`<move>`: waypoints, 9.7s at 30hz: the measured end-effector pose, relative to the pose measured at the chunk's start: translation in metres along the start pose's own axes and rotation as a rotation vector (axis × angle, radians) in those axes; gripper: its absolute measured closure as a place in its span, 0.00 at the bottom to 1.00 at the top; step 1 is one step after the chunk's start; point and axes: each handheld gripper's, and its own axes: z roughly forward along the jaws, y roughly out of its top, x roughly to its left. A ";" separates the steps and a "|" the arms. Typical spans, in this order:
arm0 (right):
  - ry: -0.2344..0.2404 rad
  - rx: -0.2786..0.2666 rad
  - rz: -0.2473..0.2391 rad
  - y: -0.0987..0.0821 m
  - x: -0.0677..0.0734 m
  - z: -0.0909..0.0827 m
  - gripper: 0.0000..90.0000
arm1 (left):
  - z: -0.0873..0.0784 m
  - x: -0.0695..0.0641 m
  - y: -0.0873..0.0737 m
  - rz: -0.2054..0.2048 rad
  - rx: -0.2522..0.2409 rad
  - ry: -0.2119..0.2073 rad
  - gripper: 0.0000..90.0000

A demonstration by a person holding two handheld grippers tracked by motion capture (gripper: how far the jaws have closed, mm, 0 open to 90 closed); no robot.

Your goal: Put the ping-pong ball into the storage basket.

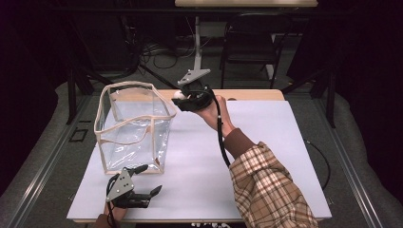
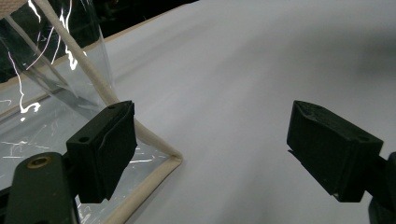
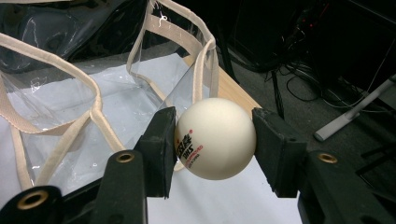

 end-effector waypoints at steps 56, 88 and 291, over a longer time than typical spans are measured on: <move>0.003 -0.009 -0.013 0.028 0.010 0.026 0.57 | -0.001 0.000 0.000 0.003 -0.004 0.001 0.18; 0.023 0.003 0.004 0.030 0.019 0.050 0.57 | -0.001 0.000 0.000 0.004 -0.007 -0.002 0.18; 0.153 0.114 0.118 -0.085 0.013 -0.021 0.04 | -0.002 -0.001 0.000 -0.001 -0.002 -0.007 0.18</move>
